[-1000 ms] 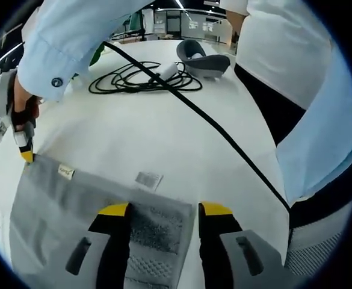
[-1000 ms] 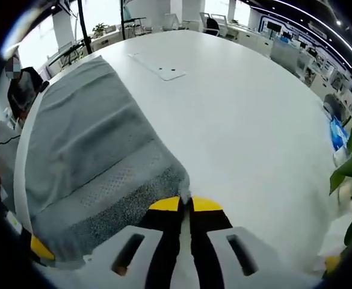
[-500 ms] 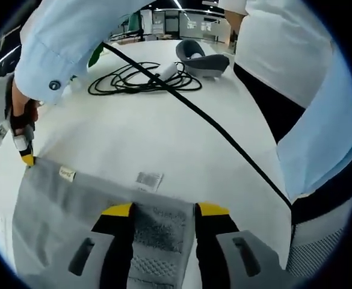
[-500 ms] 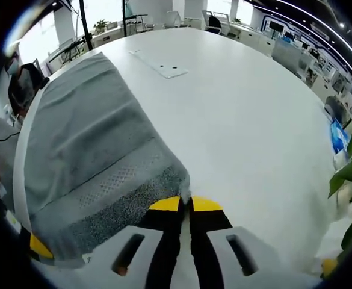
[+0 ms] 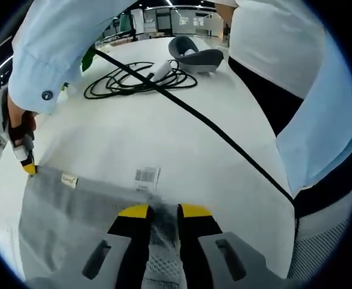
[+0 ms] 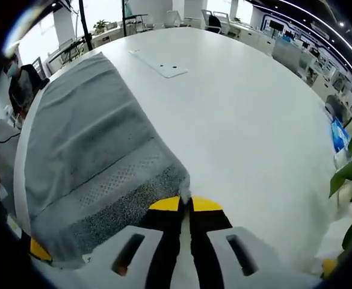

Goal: Fold the towel on the table until its edges align and the towel forms a compact rectangular stack.

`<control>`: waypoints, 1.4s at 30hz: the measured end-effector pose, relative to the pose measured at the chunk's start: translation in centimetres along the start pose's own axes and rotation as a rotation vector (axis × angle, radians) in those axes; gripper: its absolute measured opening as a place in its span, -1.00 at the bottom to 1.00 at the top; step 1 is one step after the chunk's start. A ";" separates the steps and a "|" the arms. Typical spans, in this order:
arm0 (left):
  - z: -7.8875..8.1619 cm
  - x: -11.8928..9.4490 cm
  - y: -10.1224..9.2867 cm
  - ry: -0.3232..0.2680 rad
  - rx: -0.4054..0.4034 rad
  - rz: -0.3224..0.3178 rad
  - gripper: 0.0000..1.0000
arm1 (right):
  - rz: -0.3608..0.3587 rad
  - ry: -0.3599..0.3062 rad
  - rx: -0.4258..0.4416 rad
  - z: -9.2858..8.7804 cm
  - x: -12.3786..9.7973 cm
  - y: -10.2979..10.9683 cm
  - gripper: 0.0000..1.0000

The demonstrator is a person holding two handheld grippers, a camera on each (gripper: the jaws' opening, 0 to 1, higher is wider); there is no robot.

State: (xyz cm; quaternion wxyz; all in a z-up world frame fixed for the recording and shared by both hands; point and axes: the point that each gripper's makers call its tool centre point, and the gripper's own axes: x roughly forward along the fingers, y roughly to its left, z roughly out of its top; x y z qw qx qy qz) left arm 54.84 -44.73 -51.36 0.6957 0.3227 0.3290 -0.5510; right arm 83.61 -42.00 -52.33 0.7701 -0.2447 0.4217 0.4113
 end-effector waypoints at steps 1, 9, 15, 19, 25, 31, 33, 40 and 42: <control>0.0 -0.1 0.1 -0.002 0.007 0.006 -0.79 | 0.000 0.000 0.000 0.0 0.0 0.0 -0.95; 0.2 -0.3 0.2 -0.004 0.002 0.011 -0.84 | -0.004 0.011 0.004 0.0 -0.1 0.3 -0.96; 0.3 -0.4 0.2 -0.008 -0.012 0.009 -0.85 | -0.001 0.017 0.001 0.0 -0.1 0.3 -0.97; 0.3 -0.4 0.3 -0.009 -0.010 0.008 -0.85 | 0.001 0.020 0.003 0.0 0.0 0.1 -0.97; 0.6 -0.5 0.4 -0.021 -0.007 0.015 -0.85 | -0.007 0.026 -0.006 -0.1 -0.2 0.2 -0.97; 1.0 -0.8 0.4 -0.032 -0.017 0.013 -0.85 | -0.012 0.039 -0.009 -0.2 -0.3 -0.1 -0.97; 1.1 -0.9 0.4 -0.036 -0.021 0.012 -0.85 | -0.015 0.044 -0.002 -0.3 -0.6 -0.2 -0.97; 1.7 -1.3 0.2 -0.049 -0.021 0.015 -0.85 | -0.026 0.051 0.002 -0.7 -1.5 -0.5 -0.97; 1.9 -1.4 0.1 -0.057 -0.022 0.018 -0.85 | -0.029 0.052 0.002 -0.7 -1.6 -0.7 -0.97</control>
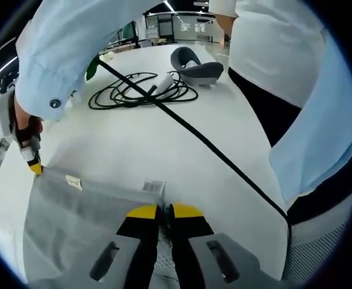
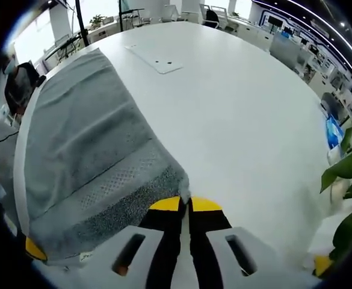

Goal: Fold the towel on the table until its edges align and the towel forms a compact rectangular stack.

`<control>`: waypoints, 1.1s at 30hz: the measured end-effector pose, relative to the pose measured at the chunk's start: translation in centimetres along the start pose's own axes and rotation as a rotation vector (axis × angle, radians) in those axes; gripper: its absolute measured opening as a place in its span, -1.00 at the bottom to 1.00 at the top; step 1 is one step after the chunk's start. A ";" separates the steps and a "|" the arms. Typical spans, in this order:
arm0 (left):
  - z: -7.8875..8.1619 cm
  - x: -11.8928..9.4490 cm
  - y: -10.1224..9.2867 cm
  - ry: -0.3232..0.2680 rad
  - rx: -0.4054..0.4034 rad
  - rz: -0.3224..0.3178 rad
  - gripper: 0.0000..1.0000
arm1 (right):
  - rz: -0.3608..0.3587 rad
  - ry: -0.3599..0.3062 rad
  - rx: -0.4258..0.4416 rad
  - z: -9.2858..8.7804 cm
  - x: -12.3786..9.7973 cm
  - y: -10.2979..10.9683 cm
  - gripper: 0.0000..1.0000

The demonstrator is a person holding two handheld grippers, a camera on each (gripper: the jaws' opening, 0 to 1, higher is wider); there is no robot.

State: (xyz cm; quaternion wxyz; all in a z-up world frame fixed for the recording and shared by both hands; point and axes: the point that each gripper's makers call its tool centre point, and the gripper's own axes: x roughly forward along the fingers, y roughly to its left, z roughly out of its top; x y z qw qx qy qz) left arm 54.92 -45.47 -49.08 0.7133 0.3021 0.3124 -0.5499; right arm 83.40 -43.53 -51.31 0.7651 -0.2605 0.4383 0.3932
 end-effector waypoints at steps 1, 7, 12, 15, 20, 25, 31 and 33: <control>0.1 -0.1 -0.1 -0.003 0.001 0.001 -0.85 | -0.002 0.002 -0.001 0.0 -0.1 0.0 -0.97; 0.9 -0.5 -0.5 -0.018 0.005 0.004 -0.85 | -0.016 0.014 -0.001 -0.5 -1.0 -0.2 -0.97; 1.5 -0.5 -0.8 -0.026 0.013 0.005 -0.85 | -0.024 0.016 0.003 -0.6 -1.6 -0.6 -0.97; 1.7 -0.7 -0.9 -0.029 0.019 0.004 -0.85 | -0.030 0.016 0.006 -0.6 -1.9 -0.5 -0.97; 2.3 -1.0 -1.3 -0.037 0.028 0.003 -0.85 | -0.038 0.018 0.012 -1.1 -2.5 -0.5 -0.97; 3.0 -1.2 -1.5 -0.048 0.033 0.003 -0.85 | -0.051 0.022 0.014 -1.5 -3.4 -1.0 -0.97; 4.1 -1.7 -1.7 -0.065 0.043 0.007 -0.85 | -0.066 0.023 0.018 -1.7 -4.6 -1.4 -0.97; 4.5 -2.0 -1.8 -0.073 0.044 0.009 -0.85 | -0.072 0.023 0.020 -1.8 -5.1 -1.4 -0.97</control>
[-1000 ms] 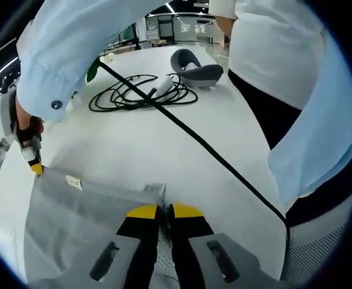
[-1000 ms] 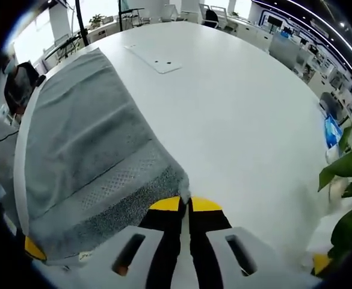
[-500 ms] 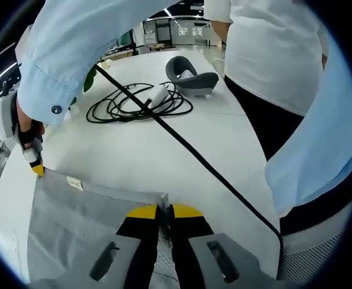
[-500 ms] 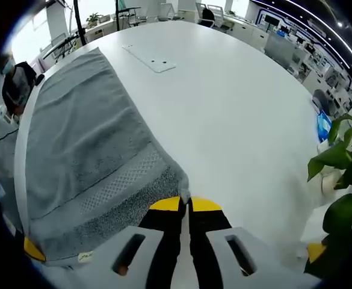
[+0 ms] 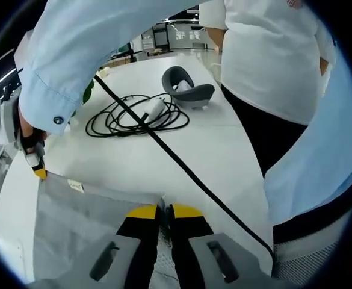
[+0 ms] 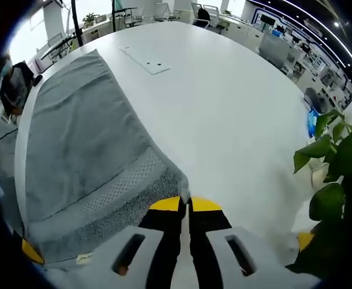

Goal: Fold the towel on the table until its edges align and the towel forms a compact rectangular stack.

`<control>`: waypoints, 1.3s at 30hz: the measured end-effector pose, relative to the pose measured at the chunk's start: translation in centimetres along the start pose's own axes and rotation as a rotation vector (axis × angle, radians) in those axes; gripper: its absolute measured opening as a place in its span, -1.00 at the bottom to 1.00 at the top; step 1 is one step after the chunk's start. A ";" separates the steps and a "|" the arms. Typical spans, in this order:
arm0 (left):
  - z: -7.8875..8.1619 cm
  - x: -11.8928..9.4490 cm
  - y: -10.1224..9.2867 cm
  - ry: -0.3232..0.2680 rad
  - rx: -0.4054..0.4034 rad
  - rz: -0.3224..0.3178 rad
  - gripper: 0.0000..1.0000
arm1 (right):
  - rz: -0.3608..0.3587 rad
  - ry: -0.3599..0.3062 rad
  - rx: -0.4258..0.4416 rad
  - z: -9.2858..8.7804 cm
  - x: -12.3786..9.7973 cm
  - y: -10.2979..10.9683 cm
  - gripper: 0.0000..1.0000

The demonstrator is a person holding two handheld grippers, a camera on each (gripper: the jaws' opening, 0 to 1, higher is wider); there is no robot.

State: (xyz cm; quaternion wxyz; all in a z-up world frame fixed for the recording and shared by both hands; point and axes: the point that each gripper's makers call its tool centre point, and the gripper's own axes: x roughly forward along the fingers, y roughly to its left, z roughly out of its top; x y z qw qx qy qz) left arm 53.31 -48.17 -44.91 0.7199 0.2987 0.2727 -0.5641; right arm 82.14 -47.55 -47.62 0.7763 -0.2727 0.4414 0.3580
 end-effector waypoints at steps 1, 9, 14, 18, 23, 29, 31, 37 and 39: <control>0.2 -0.1 0.0 -0.003 0.001 0.001 -0.85 | -0.004 -0.001 0.000 -0.1 -0.5 0.4 -0.97; 1.7 -1.1 -0.3 -0.026 0.027 0.016 -0.85 | -0.028 0.003 -0.010 0.0 -2.2 -0.2 -0.97; 2.6 -1.9 -0.2 -0.042 0.041 0.034 -0.85 | -0.046 -0.001 -0.010 0.3 -3.7 -0.5 -0.97; 3.4 -2.8 0.0 -0.060 0.040 0.047 -0.85 | -0.060 -0.012 -0.021 1.0 -5.1 -0.5 -0.97; 4.1 -3.7 0.1 -0.071 0.051 0.064 -0.85 | -0.070 -0.018 -0.031 1.8 -5.9 -0.8 -0.97; 5.0 -4.9 0.5 -0.092 0.050 0.084 -0.85 | -0.084 -0.026 -0.039 2.9 -7.0 -1.1 -0.97; 5.3 -5.5 0.6 -0.099 0.054 0.092 -0.85 | -0.090 -0.027 -0.044 3.1 -7.6 -1.0 -0.97; 6.2 -7.0 1.1 -0.121 0.062 0.118 -0.86 | -0.109 -0.033 -0.059 4.4 -8.7 -1.4 -0.97; 6.5 -7.5 1.4 -0.129 0.061 0.129 -0.86 | -0.118 -0.037 -0.065 4.9 -9.2 -1.5 -0.97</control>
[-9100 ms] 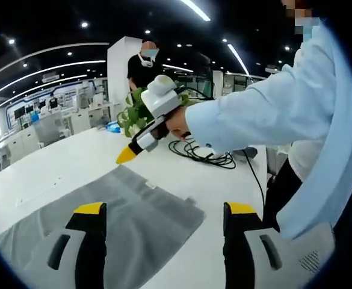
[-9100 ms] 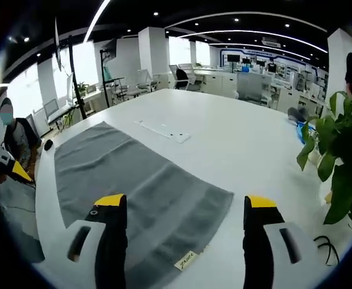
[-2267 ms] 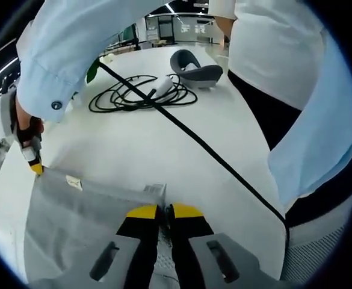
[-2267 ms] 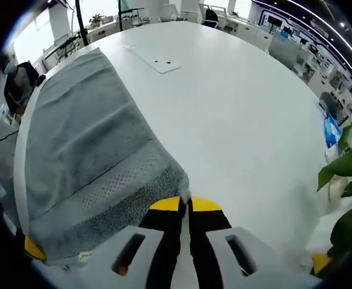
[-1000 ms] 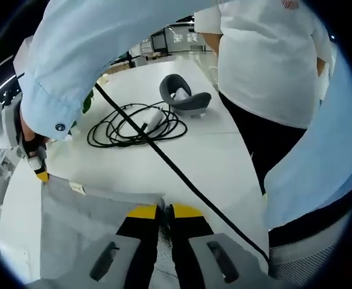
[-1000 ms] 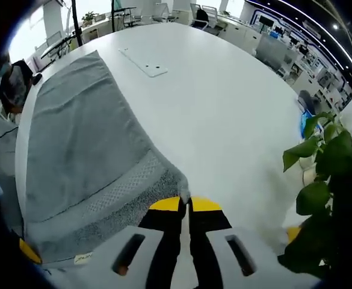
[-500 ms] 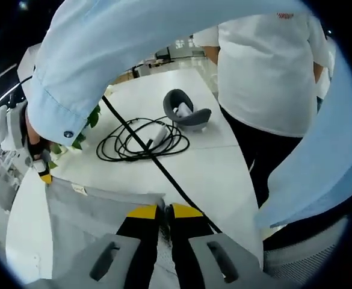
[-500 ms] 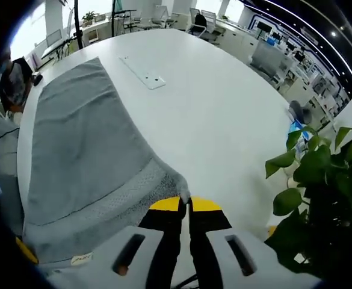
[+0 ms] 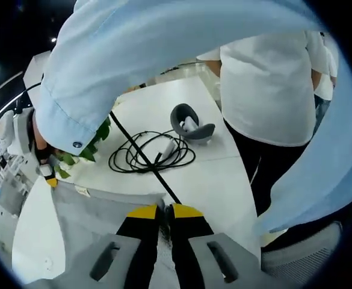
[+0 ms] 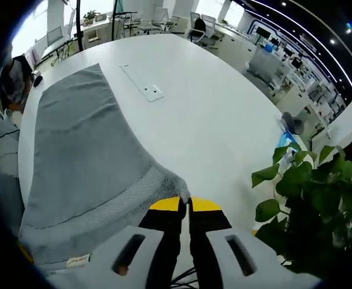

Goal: Fold the towel on the table until its edges align and the towel forms a compact rectangular stack.

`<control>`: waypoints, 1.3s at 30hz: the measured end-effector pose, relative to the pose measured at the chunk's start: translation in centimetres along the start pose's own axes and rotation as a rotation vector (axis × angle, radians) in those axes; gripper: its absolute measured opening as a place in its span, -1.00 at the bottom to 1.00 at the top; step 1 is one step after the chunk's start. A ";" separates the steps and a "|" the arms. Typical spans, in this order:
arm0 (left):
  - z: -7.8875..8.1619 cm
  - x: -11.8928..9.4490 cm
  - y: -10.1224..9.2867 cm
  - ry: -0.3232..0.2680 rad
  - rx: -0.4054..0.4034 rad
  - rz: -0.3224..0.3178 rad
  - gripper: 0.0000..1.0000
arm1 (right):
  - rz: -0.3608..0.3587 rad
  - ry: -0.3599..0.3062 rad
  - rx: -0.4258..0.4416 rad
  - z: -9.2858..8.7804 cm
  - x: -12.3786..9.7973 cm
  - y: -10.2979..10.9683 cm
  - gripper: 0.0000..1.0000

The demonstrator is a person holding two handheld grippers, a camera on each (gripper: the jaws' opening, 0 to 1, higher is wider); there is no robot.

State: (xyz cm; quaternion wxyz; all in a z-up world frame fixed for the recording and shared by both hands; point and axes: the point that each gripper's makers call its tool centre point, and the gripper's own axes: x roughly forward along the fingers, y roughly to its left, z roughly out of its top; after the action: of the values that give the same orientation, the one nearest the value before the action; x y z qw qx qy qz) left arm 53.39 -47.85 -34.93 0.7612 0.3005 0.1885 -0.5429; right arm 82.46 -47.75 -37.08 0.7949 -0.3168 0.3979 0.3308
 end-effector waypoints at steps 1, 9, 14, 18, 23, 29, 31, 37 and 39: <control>0.1 -0.2 0.1 -0.002 0.001 0.003 -0.86 | -0.002 -0.002 -0.001 0.2 -0.2 0.0 -0.97; 1.4 -1.8 0.5 -0.032 -0.002 0.032 -0.86 | -0.024 -0.015 -0.018 1.8 -2.0 -0.3 -0.97; 2.3 -2.4 0.7 -0.056 0.000 0.044 -0.85 | -0.039 -0.020 -0.022 2.2 -3.1 -0.5 -0.97; 3.1 -2.4 0.6 -0.075 0.005 0.044 -0.85 | -0.054 -0.017 -0.026 2.0 -4.3 -0.5 -0.97; 4.1 -2.7 0.4 -0.098 0.012 0.043 -0.85 | -0.070 -0.015 -0.026 1.7 -5.5 -0.7 -0.97; 4.7 -3.7 0.4 -0.111 0.014 0.049 -0.85 | -0.084 -0.013 -0.025 1.7 -6.9 -0.5 -0.97; 4.9 -4.1 0.5 -0.113 0.018 0.052 -0.85 | -0.086 -0.013 -0.027 2.1 -6.6 -1.2 -0.97; 5.3 -6.0 1.2 -0.124 0.018 0.074 -0.85 | -0.088 -0.023 -0.036 3.8 -7.4 -0.6 -0.97; 5.4 -6.6 1.5 -0.128 0.021 0.083 -0.85 | -0.090 -0.027 -0.045 4.3 -7.6 -0.5 -0.97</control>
State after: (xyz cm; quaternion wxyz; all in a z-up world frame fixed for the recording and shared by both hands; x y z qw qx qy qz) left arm 52.32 -46.35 -26.46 0.7903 0.2805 0.1212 -0.5311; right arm 81.15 -46.77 -28.49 0.8070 -0.3476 0.3650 0.3077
